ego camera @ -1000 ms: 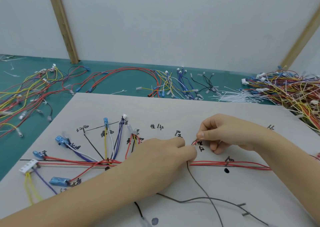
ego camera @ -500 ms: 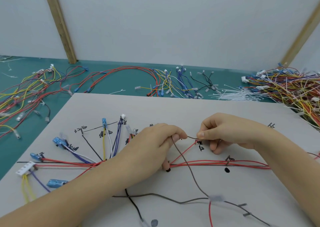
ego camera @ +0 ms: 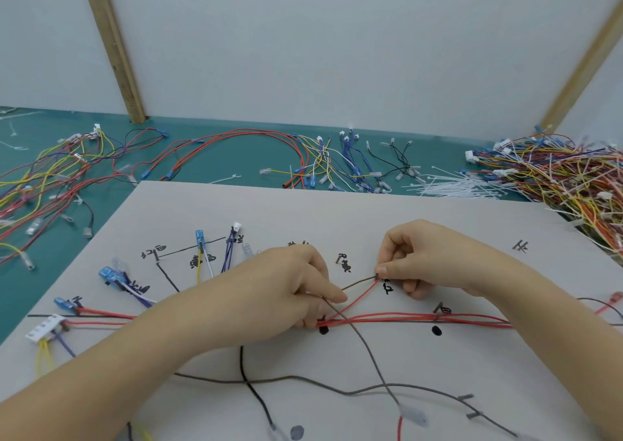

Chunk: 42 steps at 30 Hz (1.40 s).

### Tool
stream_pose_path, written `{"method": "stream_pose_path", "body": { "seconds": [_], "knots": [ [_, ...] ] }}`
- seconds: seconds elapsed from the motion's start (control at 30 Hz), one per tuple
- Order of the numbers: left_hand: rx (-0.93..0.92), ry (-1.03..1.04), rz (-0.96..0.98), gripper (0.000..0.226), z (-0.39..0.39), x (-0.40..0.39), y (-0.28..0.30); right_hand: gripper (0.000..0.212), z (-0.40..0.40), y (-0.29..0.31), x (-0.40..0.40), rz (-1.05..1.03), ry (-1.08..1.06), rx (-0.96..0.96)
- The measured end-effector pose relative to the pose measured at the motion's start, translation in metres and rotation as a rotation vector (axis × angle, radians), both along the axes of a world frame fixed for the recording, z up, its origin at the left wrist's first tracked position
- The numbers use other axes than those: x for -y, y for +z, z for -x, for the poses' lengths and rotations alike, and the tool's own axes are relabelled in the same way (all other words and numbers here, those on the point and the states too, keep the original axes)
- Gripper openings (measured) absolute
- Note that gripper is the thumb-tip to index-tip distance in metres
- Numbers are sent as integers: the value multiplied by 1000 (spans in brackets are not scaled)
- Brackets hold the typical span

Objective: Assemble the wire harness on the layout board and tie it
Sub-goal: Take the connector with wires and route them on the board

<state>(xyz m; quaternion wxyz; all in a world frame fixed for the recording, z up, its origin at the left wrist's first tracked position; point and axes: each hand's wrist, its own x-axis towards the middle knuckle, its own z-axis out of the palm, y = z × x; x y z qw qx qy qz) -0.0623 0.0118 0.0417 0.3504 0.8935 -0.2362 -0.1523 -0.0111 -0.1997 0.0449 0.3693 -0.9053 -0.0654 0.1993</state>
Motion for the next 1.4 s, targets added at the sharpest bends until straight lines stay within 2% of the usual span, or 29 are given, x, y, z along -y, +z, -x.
{"method": "stream_pose_path", "body": {
  "seconds": [0.07, 0.17, 0.23, 0.37, 0.53, 0.73, 0.8, 0.93, 1.03, 1.13, 1.2, 1.27, 1.3, 1.33, 1.4],
  "knots": [
    [83, -107, -121, 24, 2, -4, 2, 13, 2, 4, -3, 77, 37, 51],
    [177, -205, -220, 26, 4, -4, 1, 24, 11, 11, -7, 283, 215, 323],
    [230, -229, -244, 28, 5, -4, -2, 34, 24, 17, -9, 247, 374, 459],
    [327, -292, -241, 29, 8, -2, -6, 26, 51, 22, -9, 111, 622, 579],
    [360, -278, -239, 30, 8, -4, -10, 23, 54, 12, -11, 182, 584, 598],
    [288, -310, -219, 24, 6, -9, -5, 12, 54, 2, -26, 345, 638, 590],
    [252, -279, -187, 22, 4, -13, -2, 11, 55, -1, -29, 408, 673, 649],
    [7, -242, 7, 14, -1, -23, 10, 15, 53, -6, -34, 371, 612, 644],
    [-115, -200, 172, 18, -6, -34, 20, 7, 50, -8, -36, 287, 533, 575],
    [-216, -181, 280, 14, -8, -49, 33, 22, 49, -5, -41, 193, 442, 501],
    [-332, -154, 373, 20, -12, -56, 38, 30, 49, -2, -42, 166, 390, 456],
    [-470, -86, 441, 24, -15, -60, 42, 28, 51, -1, -43, 197, 393, 462],
    [-512, -79, 451, 18, -15, -61, 44, 26, 52, -1, -43, 227, 407, 487],
    [-508, -82, 440, 12, -14, -62, 46, 26, 55, -1, -44, 262, 420, 519],
    [-366, -43, 368, 21, -14, -60, 46, 28, 60, -3, -46, 355, 455, 604]
  ]
}}
